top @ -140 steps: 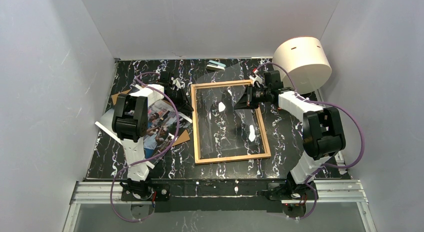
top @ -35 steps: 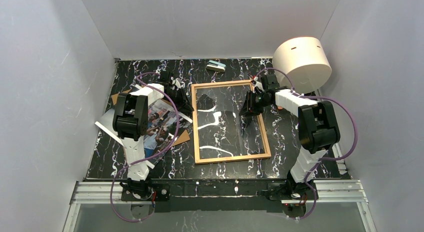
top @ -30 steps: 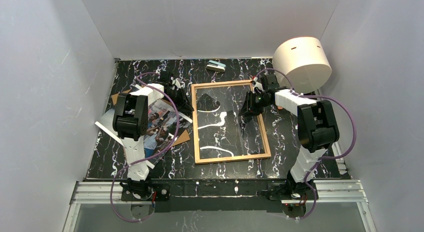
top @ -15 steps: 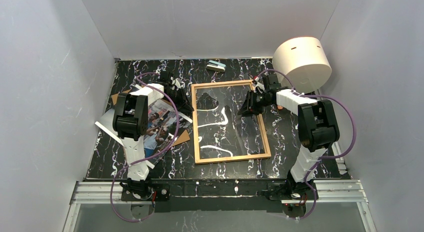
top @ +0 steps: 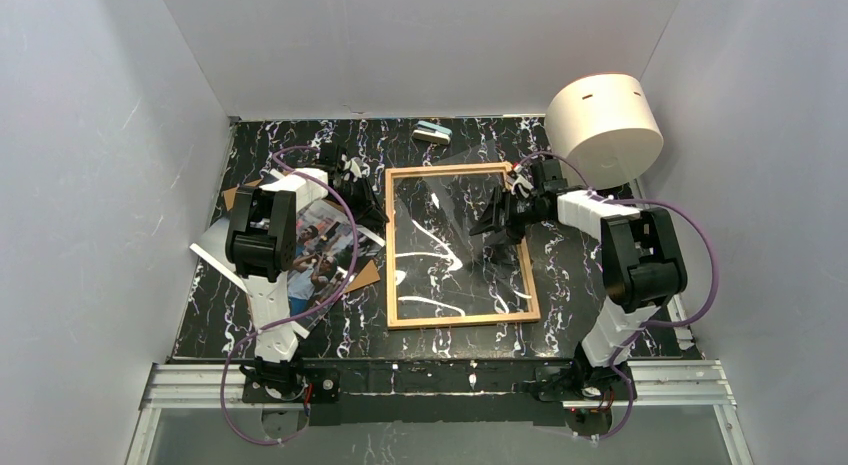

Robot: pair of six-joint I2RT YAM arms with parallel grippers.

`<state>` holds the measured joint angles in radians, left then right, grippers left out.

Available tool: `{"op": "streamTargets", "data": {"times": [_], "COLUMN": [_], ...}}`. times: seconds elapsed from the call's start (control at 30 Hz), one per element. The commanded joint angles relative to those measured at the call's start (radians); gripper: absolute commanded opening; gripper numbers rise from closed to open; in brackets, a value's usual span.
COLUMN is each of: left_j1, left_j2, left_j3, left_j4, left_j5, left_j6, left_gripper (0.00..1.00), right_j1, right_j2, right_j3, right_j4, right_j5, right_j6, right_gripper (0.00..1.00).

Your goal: Put the photo into the frame

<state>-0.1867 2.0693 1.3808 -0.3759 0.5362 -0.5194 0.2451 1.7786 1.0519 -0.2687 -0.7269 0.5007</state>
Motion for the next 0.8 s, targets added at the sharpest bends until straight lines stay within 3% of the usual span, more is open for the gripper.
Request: {"op": "streamTargets", "data": {"times": [0.0, 0.33, 0.47, 0.77], "left_j1": [-0.033, -0.033, -0.032, -0.033], "left_j2": [0.09, -0.003, -0.046, -0.126], "left_j3": [-0.073, -0.148, -0.182, -0.231], "left_j4": [-0.025, -0.03, -0.034, -0.037], "left_j5": [-0.188, -0.152, -0.152, -0.177], "left_j6": [0.029, 0.038, 0.05, 0.039], "left_gripper": [0.23, 0.42, 0.45, 0.47], "right_j1": [0.021, 0.02, 0.014, -0.01], "right_j2": [-0.071, -0.092, -0.07, -0.148], "right_j3": [-0.081, -0.158, -0.125, -0.195], "right_j4": [0.031, 0.039, -0.053, 0.016], "right_j5": [-0.13, -0.163, -0.125, -0.141], "right_j6": [0.075, 0.148, 0.151, 0.167], "right_gripper": [0.68, 0.63, 0.64, 0.67]}}
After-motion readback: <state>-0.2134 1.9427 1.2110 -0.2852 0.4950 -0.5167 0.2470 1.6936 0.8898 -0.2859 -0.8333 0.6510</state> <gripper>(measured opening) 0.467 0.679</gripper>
